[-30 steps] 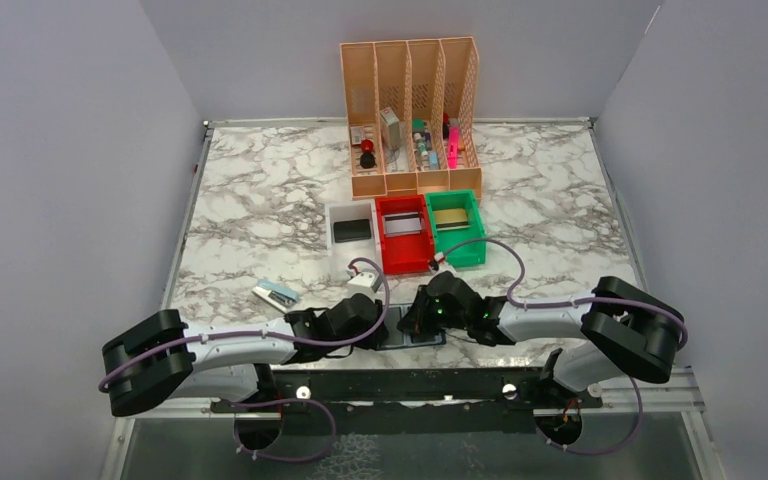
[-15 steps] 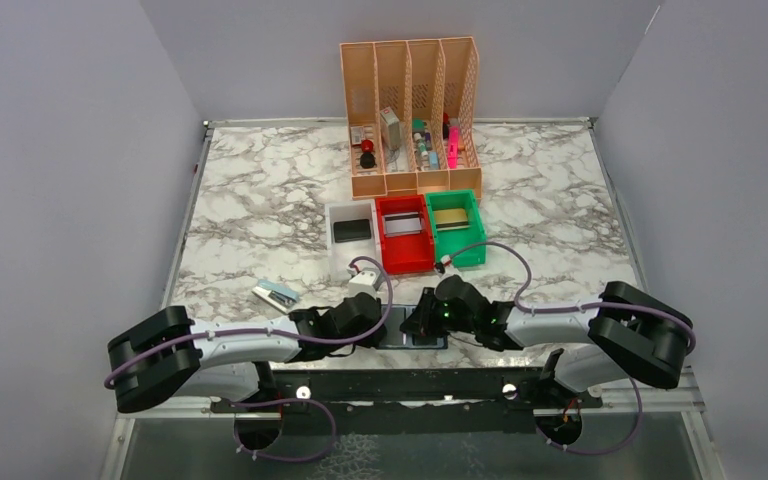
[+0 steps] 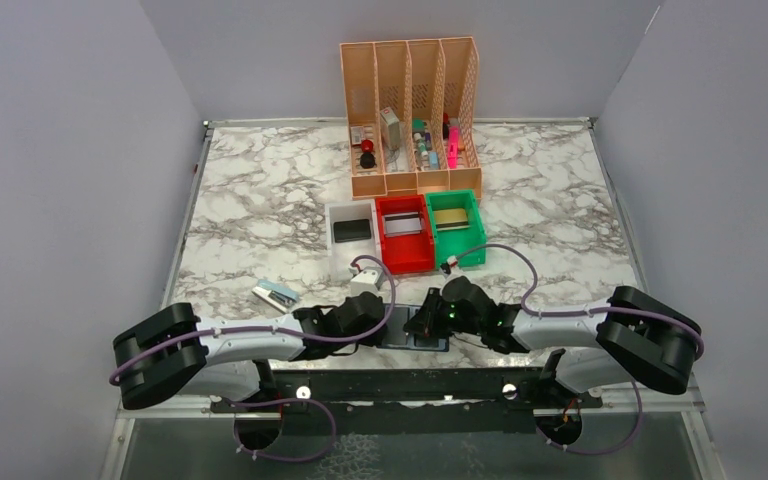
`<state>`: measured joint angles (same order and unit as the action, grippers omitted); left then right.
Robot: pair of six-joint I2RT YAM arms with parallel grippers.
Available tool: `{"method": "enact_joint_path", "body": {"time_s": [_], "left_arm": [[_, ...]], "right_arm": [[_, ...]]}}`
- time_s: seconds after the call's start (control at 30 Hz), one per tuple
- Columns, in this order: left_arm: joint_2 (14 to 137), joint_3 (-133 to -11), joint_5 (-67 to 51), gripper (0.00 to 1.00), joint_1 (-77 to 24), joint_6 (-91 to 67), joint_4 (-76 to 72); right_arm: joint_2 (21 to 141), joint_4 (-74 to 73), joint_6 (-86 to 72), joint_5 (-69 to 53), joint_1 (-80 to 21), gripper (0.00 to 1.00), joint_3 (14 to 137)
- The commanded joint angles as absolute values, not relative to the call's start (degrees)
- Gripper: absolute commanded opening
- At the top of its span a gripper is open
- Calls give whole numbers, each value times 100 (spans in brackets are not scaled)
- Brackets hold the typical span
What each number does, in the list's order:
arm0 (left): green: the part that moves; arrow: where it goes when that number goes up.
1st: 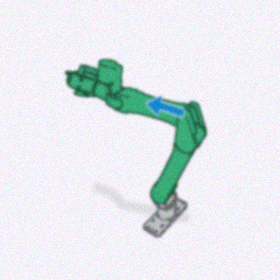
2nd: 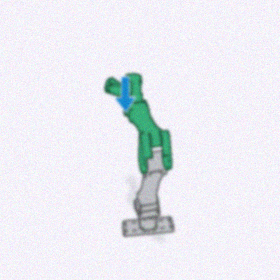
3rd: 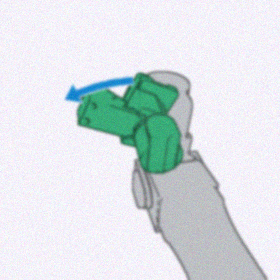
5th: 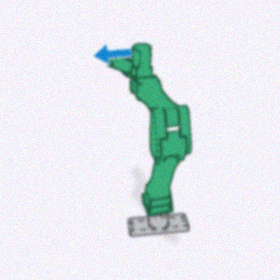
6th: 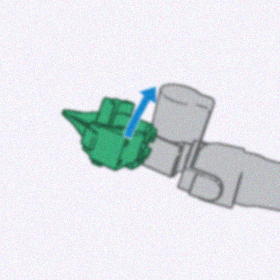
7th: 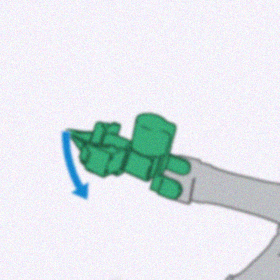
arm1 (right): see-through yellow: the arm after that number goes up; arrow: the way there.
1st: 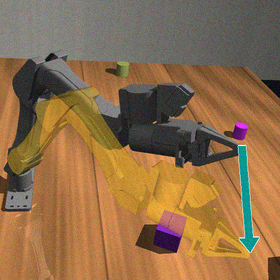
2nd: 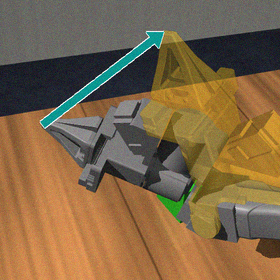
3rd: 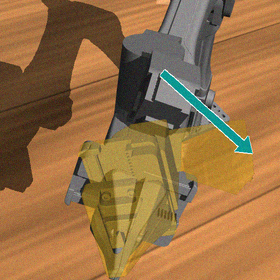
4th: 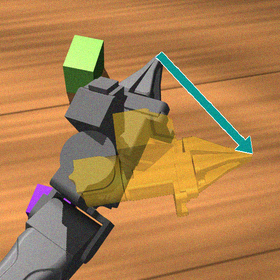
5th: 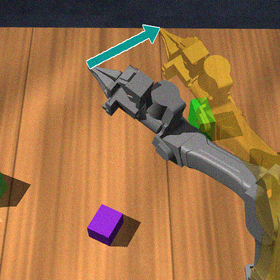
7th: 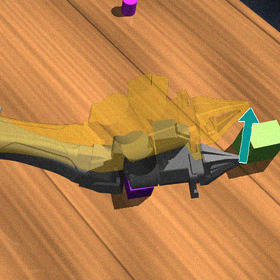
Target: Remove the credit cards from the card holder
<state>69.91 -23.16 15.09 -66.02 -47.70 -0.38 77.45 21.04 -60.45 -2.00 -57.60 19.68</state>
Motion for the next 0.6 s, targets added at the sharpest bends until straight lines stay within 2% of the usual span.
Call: {"method": "enact_joint_path", "body": {"time_s": [0.0, 0.4, 0.57], "left_arm": [[7216, -2250, 1591, 16, -6627, -4794, 412], [7245, -2235, 1668, 14, -6636, -4848, 459], [7301, -2267, 1670, 14, -6640, -4843, 457]], "right_arm": [[7719, 2453, -6071, -433, -5724, 14, 1900], [7557, 2387, -6091, -444, -5662, 18, 1796], [7553, 2383, -6078, -431, -5660, 10, 1784]]}}
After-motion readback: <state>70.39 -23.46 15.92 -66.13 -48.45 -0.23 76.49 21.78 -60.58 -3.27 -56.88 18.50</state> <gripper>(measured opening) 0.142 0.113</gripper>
